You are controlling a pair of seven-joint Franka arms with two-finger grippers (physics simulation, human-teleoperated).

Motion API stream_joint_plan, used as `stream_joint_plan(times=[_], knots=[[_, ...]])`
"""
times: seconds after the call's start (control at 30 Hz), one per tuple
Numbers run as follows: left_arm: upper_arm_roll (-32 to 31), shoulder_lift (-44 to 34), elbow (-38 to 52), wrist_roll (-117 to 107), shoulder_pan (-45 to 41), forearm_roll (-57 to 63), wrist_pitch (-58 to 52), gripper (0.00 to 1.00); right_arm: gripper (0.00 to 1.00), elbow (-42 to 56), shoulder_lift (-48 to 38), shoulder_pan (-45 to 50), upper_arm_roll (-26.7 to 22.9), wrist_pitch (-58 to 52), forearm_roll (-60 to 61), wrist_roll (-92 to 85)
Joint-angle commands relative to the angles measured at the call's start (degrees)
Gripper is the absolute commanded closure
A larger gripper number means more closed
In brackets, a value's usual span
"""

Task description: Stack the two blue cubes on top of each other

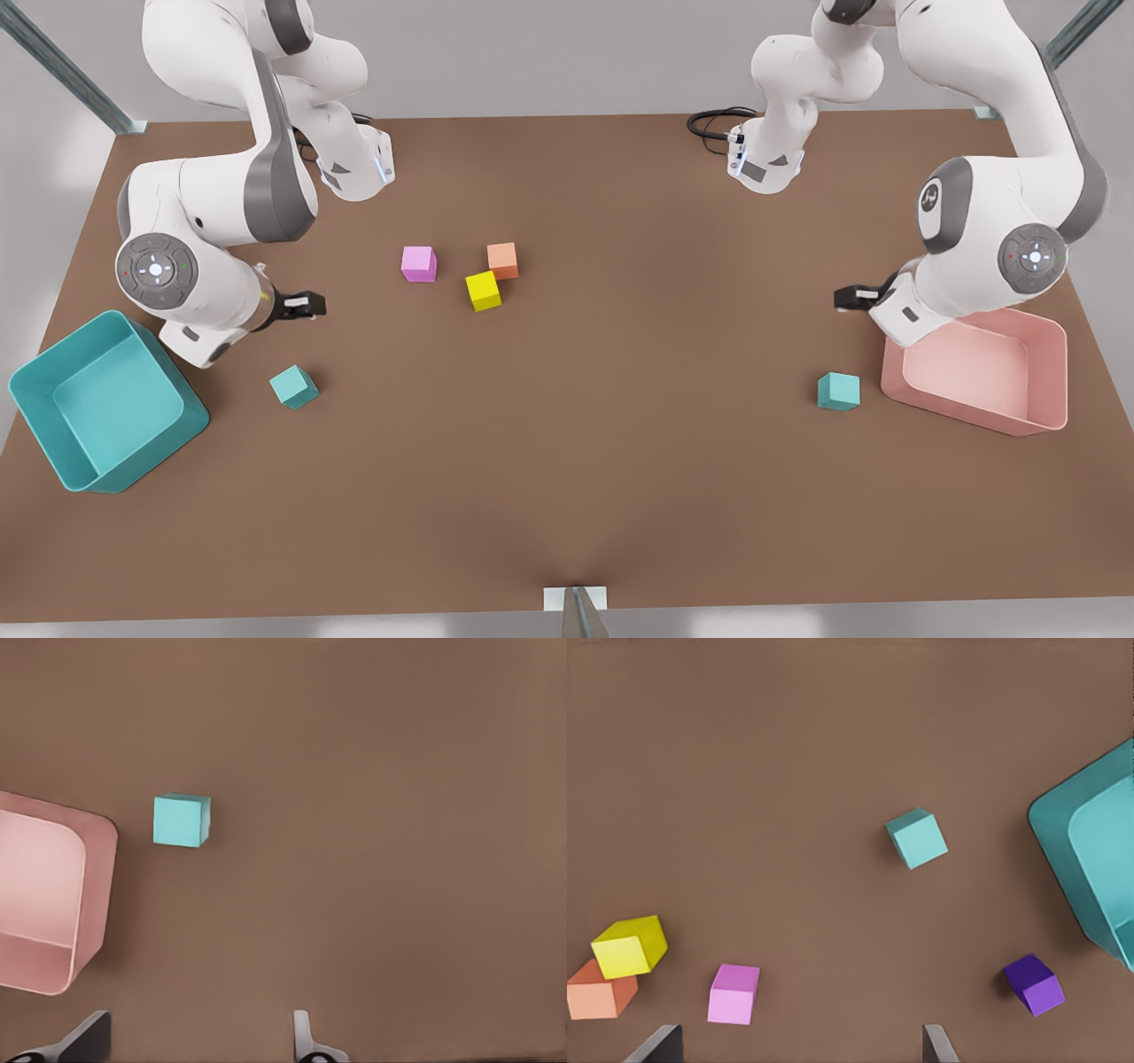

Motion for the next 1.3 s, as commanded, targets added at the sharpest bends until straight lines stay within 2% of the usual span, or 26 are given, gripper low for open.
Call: stream_joint_plan(times=[0.0, 0.03, 0.07, 0.17, 0.27, 0.37, 0.43, 0.53, 0.57, 0.63, 0.8, 0.97, 1.03, 1.1, 1.27], knots=[[-0.4, -1.3, 0.0, 4.7, 1.5, -0.3, -1.0, 0.0, 0.0, 0.0, -0.1, -0.1, 0.0, 1.6, -0.2, 1.7], [-4.5, -1.3, 0.0, 4.9, 6.0, -0.4, -1.1, 0.0, 0.0, 0.1, 0.0, -0.1, 0.0, 1.6, -0.3, 1.8], [-5.2, -1.1, 0.0, 4.9, 6.2, -0.2, -1.1, 0.0, 0.0, 0.1, 0.0, -0.5, 0.0, 1.6, -0.1, 1.7], [-5.2, -0.2, 0.0, 4.9, 6.8, -0.3, -1.0, 0.0, 0.0, -1.5, 4.4, -0.8, -0.3, 2.1, -2.8, 0.9], [-5.3, 0.6, -0.1, 4.5, 6.7, -0.2, -2.4, 0.0, 0.0, -2.4, 12.2, -6.8, -0.4, 7.9, -1.5, 1.6], [-5.3, 3.2, -0.2, 4.6, 6.7, -0.1, -4.9, 0.0, 0.0, -11.6, 12.3, -13.3, -0.5, 14.2, 4.5, 9.3], [-5.3, 4.5, -0.1, 4.6, 6.8, -0.3, -4.6, 0.0, 0.0, -13.0, 12.2, -14.0, -0.5, 14.7, 5.3, 17.4], [-5.3, 4.5, -1.0, 4.5, 6.8, -0.3, -1.4, 0.0, 0.0, -15.9, 12.2, -15.2, -1.9, 29.1, 10.9, 16.8], [-5.3, 4.5, -1.1, 4.5, 6.8, -0.3, -0.8, 0.0, 0.0, -20.1, 11.0, -15.5, -3.4, 37.5, 18.2, 17.2], [-5.3, 4.5, -1.0, 4.6, 6.8, -0.2, 0.0, 0.0, 0.0, -27.4, 8.6, -15.1, -3.9, 47.4, 18.7, 17.6], [-5.3, 5.0, -0.8, 4.9, 6.8, -0.4, 0.3, 0.0, 0.0, -29.7, 8.6, -14.9, -5.6, 50.7, 18.9, 20.1], [-5.3, 5.4, -0.7, 5.0, 8.9, 0.1, 0.5, 0.0, 0.0, -41.6, 3.8, -14.8, -5.6, 60.7, 18.9, 28.8], [-5.3, 5.4, -0.6, 4.9, 9.4, 0.1, 0.5, 0.0, 0.0, -43.2, 3.3, -14.8, -5.6, 61.1, 18.9, 32.1], [-5.3, 5.5, -0.6, 4.8, 9.6, -0.3, 5.2, 0.0, 0.0, -44.3, 2.8, -14.7, -5.6, 61.3, 19.0, 35.7], [-5.4, 5.4, -1.8, 5.4, 11.2, -1.3, 5.4, 0.0, 0.0, -46.1, 3.0, -13.9, -5.5, 62.5, 20.1, 42.7]])
